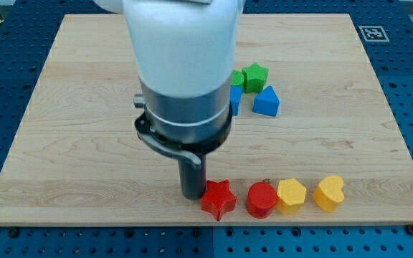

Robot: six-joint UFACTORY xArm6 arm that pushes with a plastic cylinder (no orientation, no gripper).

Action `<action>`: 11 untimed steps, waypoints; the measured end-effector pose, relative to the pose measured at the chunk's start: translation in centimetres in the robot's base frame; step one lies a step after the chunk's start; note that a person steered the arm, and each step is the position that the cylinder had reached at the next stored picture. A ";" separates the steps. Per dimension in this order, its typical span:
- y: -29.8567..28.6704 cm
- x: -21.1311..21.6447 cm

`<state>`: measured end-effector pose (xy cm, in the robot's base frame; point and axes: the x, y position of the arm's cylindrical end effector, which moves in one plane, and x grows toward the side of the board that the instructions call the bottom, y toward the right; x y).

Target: Place your arm to the bottom right of the blue triangle

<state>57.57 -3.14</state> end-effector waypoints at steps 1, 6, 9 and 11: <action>-2.2 -6.3; 10.3 -9.9; 16.1 -10.7; 16.1 -14.4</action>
